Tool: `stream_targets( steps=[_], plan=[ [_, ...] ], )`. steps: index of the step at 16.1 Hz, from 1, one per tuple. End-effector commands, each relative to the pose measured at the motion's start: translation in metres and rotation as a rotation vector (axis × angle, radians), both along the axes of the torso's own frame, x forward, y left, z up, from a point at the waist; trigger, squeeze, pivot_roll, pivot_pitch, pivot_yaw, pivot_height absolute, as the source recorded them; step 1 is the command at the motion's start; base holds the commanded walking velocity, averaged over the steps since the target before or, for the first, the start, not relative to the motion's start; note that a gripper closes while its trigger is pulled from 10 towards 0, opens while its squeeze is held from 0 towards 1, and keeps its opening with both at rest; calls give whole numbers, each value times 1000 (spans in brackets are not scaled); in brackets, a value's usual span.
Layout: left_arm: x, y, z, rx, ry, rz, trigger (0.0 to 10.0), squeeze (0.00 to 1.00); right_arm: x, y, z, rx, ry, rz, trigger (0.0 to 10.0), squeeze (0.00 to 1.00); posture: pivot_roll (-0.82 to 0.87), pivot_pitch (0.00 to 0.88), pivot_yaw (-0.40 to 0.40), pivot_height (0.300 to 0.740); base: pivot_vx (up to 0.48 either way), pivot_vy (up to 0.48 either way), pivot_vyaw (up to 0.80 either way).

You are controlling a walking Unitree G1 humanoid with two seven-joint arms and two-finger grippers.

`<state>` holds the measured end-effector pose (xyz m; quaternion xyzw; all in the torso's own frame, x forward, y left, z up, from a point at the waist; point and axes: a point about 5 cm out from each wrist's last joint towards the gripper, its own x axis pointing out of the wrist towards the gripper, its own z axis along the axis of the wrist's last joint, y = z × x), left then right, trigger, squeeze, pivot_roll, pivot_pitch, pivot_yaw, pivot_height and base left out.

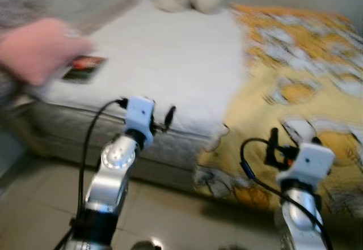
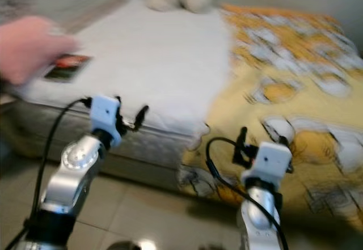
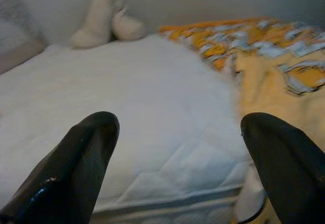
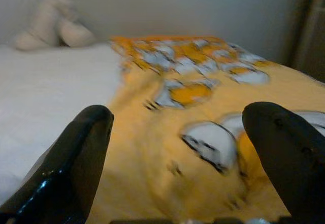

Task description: Clean up the room

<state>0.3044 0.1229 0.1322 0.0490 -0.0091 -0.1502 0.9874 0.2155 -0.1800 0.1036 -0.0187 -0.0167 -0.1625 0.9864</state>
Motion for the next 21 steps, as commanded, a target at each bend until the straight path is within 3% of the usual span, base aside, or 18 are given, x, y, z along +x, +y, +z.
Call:
stream_targets(
  steps=[1, 4, 7, 10, 12, 16, 21],
  plan=[
    [3, -3, 9, -21, -43, 10, 10000, 0, 0, -10, 7, -25, -12, -16, 10000, 0, -102, 0, 20, 714, 330, -345, -744],
    [0, 8, 8, -5, -33, 131, 10000, 0, -1, -13, 10, -52, -6, 18, 10000, 0, -100, 0, 13, 714, 245, 0, 0],
    [-4, 18, -2, -18, 29, 185, 10000, 0, 0, -1, 14, -12, -21, 117, 10000, 0, -93, 0, 4, 714, 0, 0, 0],
    [-23, 37, 2, -21, 26, 168, 10000, 0, -15, 3, 20, -6, -16, 165, 10000, 0, -97, 0, 2, 714, 0, 0, 0],
    [-45, 41, 8, -16, -8, 51, 10000, 0, -35, 3, 21, 19, -5, 190, 10000, 0, -104, 0, 8, 714, 0, 0, 0],
    [-28, 13, 35, -46, -92, 24, 10000, 0, -26, 2, 28, 28, -32, 163, 10000, 0, -123, 0, 1, 714, 240, 0, 0],
    [-22, 13, 23, -59, -34, 18, 10000, 0, -22, 0, 23, 40, -22, 136, 10000, 0, -131, 0, 15, 714, 480, 0, 0]
  ],
)
